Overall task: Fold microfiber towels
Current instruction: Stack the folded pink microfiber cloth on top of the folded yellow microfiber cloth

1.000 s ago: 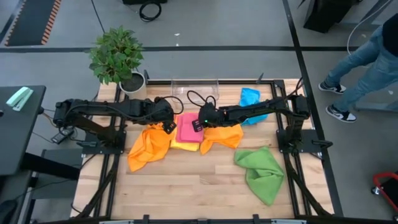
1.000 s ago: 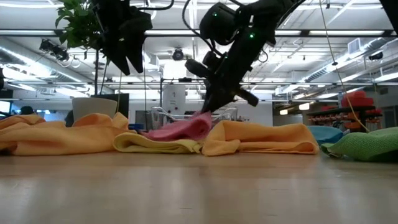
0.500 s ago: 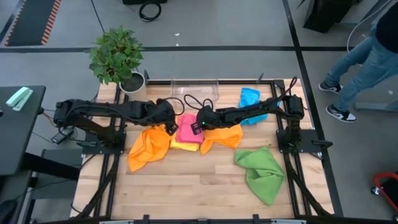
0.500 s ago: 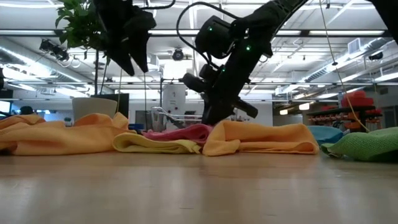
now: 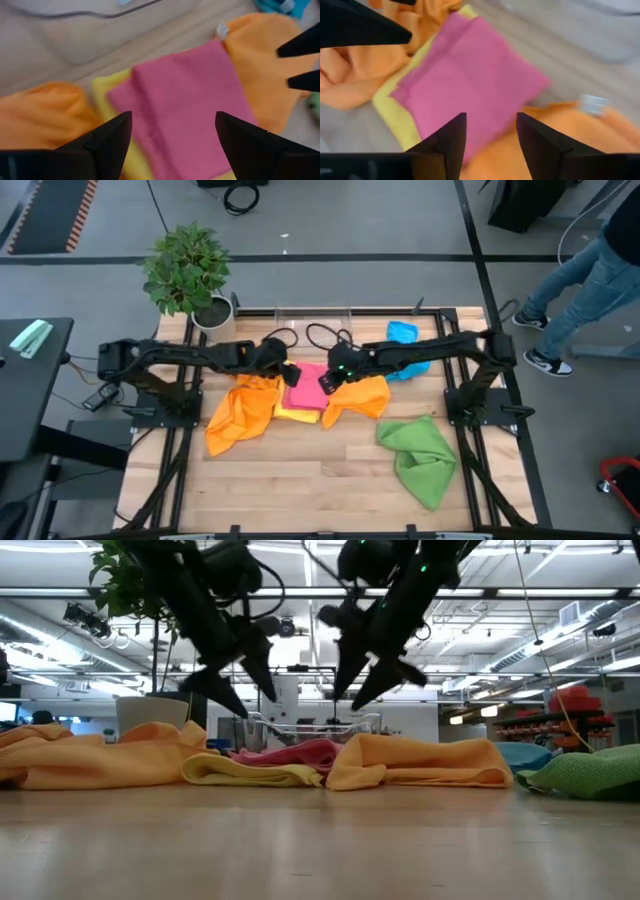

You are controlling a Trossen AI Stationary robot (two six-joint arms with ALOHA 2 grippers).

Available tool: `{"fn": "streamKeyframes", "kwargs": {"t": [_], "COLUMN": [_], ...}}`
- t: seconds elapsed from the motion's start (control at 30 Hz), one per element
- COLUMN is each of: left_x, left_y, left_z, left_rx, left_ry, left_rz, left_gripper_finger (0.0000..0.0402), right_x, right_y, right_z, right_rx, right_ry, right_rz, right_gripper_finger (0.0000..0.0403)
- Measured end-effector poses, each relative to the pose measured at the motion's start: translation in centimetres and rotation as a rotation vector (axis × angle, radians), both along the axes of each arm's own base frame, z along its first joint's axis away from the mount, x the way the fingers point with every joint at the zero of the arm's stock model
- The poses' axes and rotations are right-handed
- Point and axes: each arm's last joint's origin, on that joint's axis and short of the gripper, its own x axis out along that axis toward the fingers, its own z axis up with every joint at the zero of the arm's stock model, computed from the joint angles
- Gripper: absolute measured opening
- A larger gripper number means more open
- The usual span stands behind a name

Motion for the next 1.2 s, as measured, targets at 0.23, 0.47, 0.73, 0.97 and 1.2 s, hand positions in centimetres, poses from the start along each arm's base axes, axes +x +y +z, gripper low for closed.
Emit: {"fn": "streamKeyframes", "kwargs": {"t": [0.23,0.47,0.73,0.97,1.2], "left_x": [3.6,3.5,3.6,3.9,3.9], "left_y": [0.2,0.3,0.3,0.2,0.5], "left_z": [-2.3,-3.7,-4.1,-4.7,-5.8], "left_rx": [0.003,0.007,-0.012,-0.035,-0.047], "left_ry": [0.127,0.222,0.23,0.232,0.268], "left_rz": [-0.093,-0.061,-0.072,-0.087,-0.084], "left_gripper_finger": [0.0293,0.0293,0.0286,0.0245,0.0204], "right_x": [-3.9,-5.3,-4.8,-4.4,-4.4], "right_y": [-0.7,-0.9,-0.9,-0.9,-0.9], "right_z": [3.8,5.2,4.1,3.5,3.5], "right_rx": [-0.109,-0.134,-0.128,-0.128,-0.124], "right_ry": [0.066,0.059,0.108,0.12,0.121], "right_rz": [-0.091,-0.133,-0.139,-0.135,-0.14], "right_gripper_finger": [0.0192,0.0191,0.019,0.019,0.019]}}
